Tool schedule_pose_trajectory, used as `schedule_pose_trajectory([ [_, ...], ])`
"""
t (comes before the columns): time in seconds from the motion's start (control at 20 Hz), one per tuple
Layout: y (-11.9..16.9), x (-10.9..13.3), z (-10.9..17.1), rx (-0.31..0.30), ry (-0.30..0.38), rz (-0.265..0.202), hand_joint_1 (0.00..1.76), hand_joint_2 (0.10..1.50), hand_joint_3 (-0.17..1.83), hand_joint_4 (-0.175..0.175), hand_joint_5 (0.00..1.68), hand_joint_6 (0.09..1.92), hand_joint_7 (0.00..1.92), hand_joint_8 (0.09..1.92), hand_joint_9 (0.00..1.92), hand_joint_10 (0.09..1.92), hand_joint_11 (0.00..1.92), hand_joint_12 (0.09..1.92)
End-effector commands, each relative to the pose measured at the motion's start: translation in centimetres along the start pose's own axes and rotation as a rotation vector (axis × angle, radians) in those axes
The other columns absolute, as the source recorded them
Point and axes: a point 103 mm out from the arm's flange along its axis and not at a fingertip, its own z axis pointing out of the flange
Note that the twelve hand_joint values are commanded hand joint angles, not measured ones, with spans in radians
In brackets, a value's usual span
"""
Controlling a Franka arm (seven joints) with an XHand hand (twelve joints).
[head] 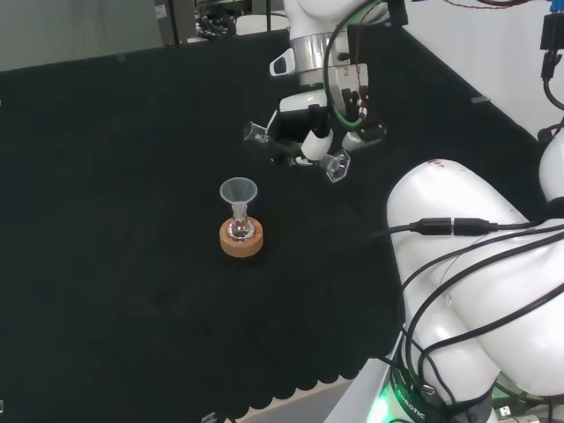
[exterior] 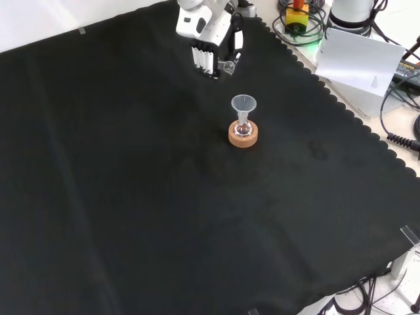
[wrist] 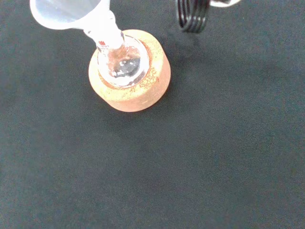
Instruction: Put the graduated cylinder back on the table.
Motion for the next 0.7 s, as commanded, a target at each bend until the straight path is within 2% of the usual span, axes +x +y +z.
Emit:
schedule_pose_trajectory([
  [0.05,0.8,-1.0,0.0,-0.016,0.072,-0.014,1.45,0.95,0.73,-0.091,0.86,0.97,0.88,0.78,1.04,0.65,0.97,0.9],
  [0.2,1.1,-1.7,0.0,-0.054,0.116,-0.014,1.45,0.95,0.73,-0.092,0.86,0.97,0.88,0.78,1.04,0.65,0.97,0.9],
  [0.45,1.7,-3.0,-0.3,-0.21,0.185,-0.029,1.45,0.95,0.73,-0.092,0.86,0.97,0.88,0.78,1.04,0.65,0.97,0.9],
  [0.7,3.1,-3.9,-1.1,-0.314,0.236,-0.069,1.45,0.95,0.73,-0.094,0.86,0.97,0.88,0.78,1.04,0.65,0.97,0.9],
])
